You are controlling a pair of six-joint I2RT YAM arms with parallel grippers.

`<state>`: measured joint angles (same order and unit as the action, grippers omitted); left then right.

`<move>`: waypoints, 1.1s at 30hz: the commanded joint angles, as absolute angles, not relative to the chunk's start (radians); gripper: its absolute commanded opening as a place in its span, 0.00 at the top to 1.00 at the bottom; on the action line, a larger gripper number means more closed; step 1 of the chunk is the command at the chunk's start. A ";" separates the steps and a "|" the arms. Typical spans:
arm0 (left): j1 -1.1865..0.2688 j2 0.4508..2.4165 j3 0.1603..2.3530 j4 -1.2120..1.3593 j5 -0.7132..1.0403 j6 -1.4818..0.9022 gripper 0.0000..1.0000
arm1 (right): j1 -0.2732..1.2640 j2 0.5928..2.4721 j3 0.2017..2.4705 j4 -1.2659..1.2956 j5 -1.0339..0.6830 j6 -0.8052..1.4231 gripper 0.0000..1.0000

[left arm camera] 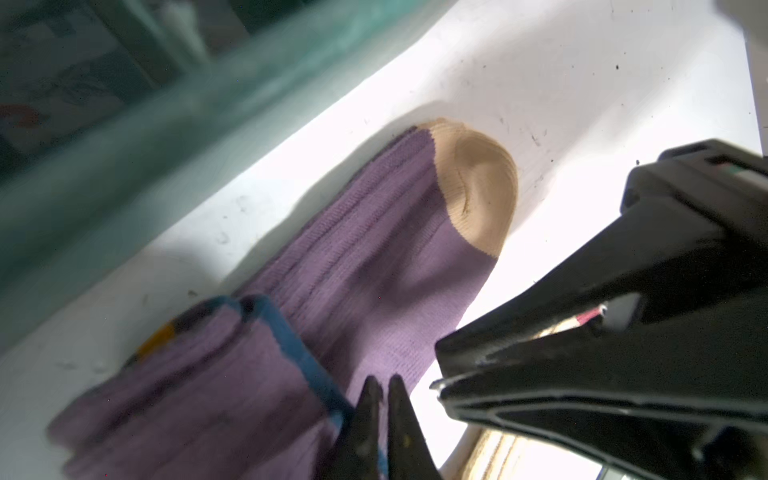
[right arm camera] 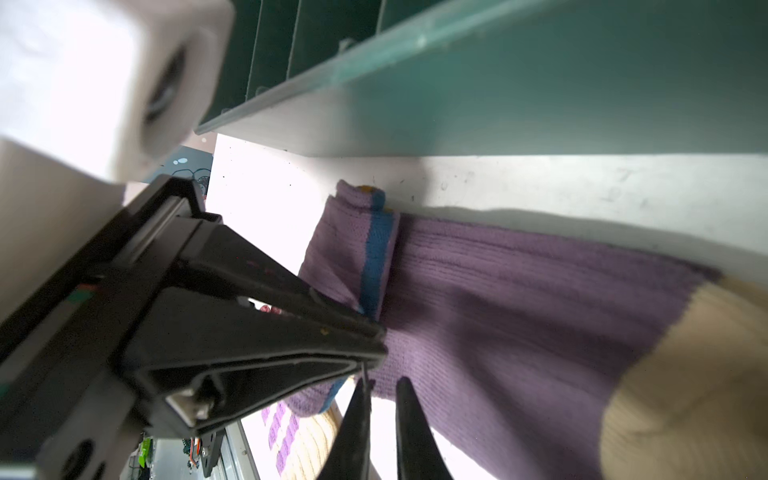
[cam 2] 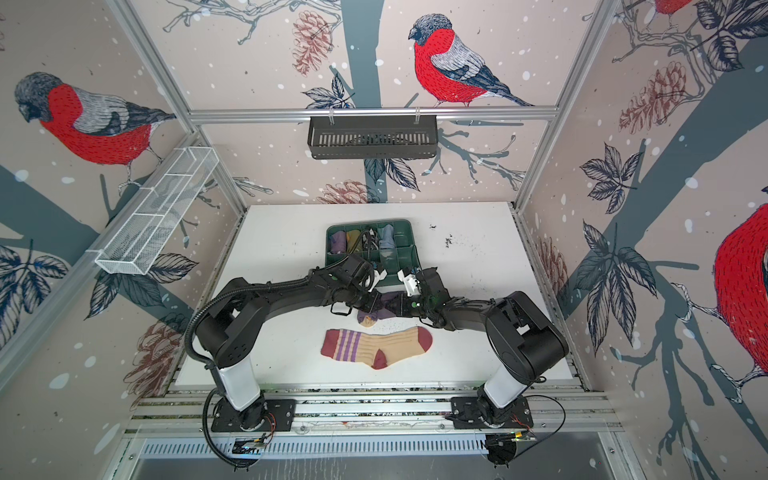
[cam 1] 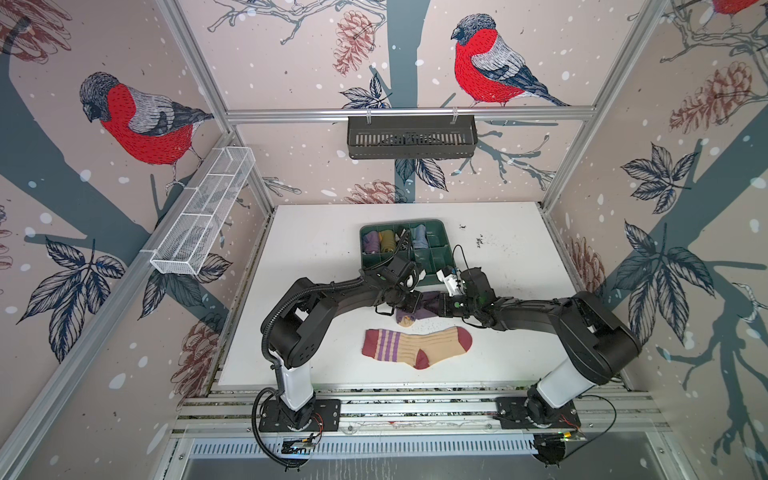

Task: Roll the socks

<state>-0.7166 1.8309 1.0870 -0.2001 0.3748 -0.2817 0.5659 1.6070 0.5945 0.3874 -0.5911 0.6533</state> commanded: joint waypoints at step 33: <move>-0.687 1.846 0.833 0.281 0.598 -0.357 0.96 | 0.591 1.587 0.674 0.357 -0.537 0.631 0.83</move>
<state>-0.6949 1.8515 0.8566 0.2184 0.5510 -0.3588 0.5983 1.5650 0.6552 0.3641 -0.5446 0.6544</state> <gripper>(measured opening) 0.049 0.176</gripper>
